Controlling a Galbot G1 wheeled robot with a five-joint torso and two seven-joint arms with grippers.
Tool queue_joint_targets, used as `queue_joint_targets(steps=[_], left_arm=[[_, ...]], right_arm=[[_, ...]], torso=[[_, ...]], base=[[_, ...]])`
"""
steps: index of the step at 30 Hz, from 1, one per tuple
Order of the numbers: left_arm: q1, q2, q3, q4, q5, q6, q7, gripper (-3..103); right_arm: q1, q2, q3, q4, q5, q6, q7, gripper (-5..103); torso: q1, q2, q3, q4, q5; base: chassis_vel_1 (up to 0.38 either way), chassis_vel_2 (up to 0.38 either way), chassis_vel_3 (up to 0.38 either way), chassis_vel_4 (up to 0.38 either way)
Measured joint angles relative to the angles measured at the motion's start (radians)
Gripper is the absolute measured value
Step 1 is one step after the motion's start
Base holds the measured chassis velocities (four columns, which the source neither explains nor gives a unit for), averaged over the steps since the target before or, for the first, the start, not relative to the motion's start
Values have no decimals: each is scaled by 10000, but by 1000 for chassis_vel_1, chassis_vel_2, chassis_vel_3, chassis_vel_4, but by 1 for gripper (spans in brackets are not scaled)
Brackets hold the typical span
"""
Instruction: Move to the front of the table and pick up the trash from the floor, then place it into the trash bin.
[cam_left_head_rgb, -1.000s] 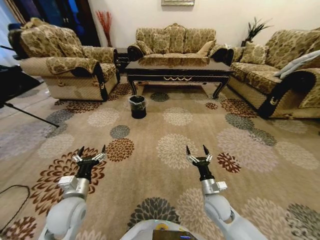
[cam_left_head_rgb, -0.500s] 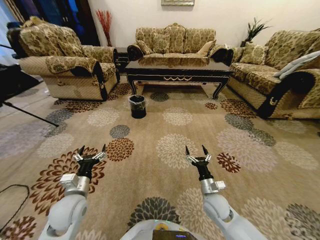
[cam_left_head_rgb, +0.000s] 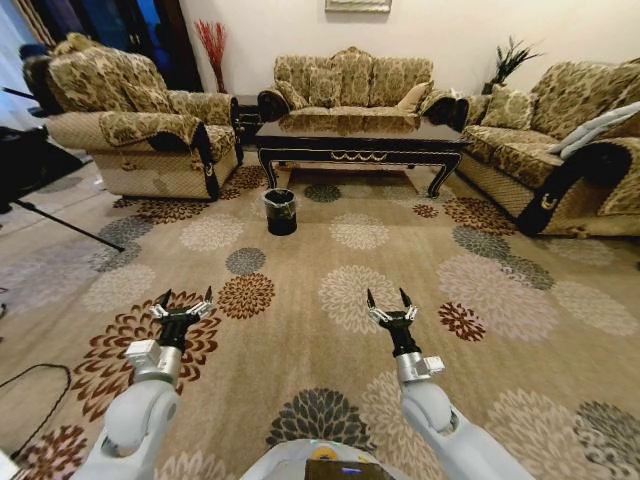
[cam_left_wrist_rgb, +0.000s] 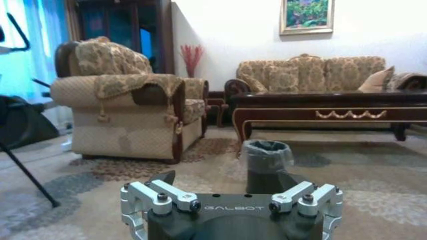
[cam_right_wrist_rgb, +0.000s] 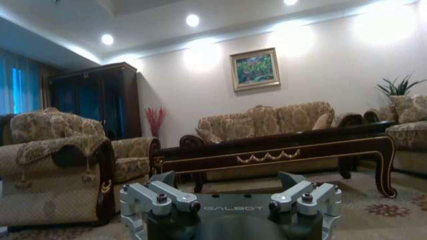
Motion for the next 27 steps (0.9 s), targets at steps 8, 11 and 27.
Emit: queue_joint_targets(steps=[8, 11, 27], left_arm=[[-213, 182, -451, 254, -913, -302, 1209, 100], [-258, 261, -658, 352, -1115, -368, 1616, 100], [-581, 790, -2070, 1008, -1589, -169, 3335, 100]], right_arm=[[356, 37, 6, -193, 186, -55, 169, 100], [454, 13, 50, -204, 175, -204, 346, 100], [-324, -694, 2452, 918, -48, -1729, 852, 100]], torso=[[1, 1, 0, 0, 0], [24, 44, 20, 0, -1], [175, 716, 540, 0, 0]], base=[[0, 0, 0, 0], [0, 0, 0, 0], [0, 0, 0, 0]])
